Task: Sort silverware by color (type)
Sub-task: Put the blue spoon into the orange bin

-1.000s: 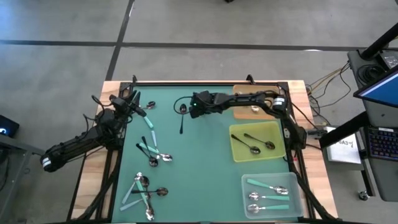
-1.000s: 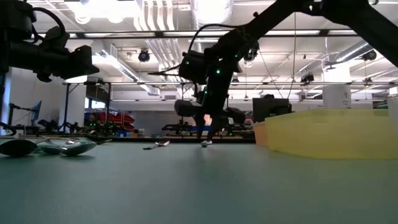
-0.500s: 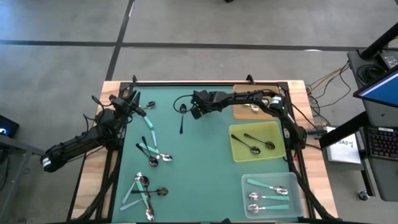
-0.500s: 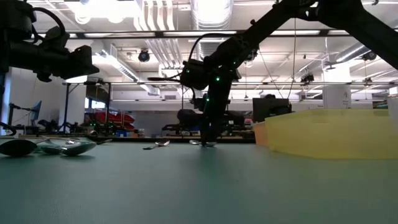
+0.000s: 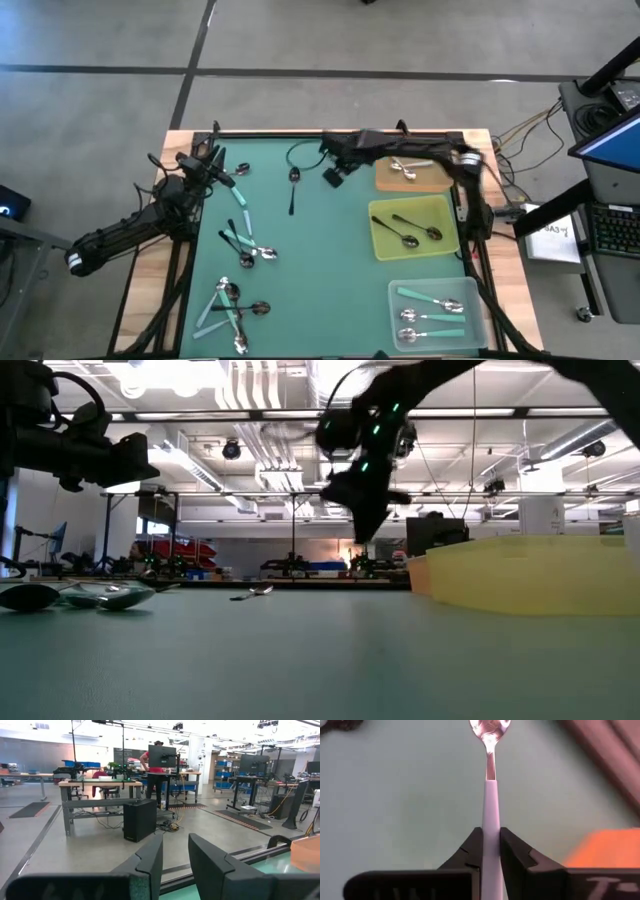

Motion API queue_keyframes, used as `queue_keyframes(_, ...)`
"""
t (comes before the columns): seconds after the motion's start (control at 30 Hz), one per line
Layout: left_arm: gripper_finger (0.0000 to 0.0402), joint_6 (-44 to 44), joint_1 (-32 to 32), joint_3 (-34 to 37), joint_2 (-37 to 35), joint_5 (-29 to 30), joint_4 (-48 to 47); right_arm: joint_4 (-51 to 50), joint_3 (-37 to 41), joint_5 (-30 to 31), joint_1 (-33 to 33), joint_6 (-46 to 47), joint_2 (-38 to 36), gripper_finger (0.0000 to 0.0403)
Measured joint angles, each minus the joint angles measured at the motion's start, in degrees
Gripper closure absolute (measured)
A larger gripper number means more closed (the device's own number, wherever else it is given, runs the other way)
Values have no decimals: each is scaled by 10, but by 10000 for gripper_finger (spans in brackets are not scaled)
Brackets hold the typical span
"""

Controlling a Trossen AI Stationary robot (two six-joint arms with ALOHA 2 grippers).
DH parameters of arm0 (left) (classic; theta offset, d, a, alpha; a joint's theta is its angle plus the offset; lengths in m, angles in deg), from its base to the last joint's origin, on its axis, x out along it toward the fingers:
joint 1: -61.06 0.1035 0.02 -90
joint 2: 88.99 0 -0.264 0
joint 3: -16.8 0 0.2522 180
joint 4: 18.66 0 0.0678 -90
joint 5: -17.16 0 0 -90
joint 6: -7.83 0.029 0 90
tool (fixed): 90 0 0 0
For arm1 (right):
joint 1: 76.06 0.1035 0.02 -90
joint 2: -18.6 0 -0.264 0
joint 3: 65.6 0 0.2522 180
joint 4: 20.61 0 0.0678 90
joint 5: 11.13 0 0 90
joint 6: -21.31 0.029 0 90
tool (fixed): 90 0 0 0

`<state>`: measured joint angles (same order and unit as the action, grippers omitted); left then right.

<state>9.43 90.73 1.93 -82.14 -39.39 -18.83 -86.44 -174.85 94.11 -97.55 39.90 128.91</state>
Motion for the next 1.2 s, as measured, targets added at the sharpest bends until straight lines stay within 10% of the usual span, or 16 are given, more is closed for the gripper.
queue_keyframes(0.37,325,0,0,0,0,0,0,-213,81,108,-28,7,-205,375)
queue_keyframes(0.77,325,0,0,0,0,0,0,-42,407,65,-93,36,-380,375)
queue_keyframes(1.2,325,0,0,0,0,0,0,31,446,68,-93,9,-385,292)
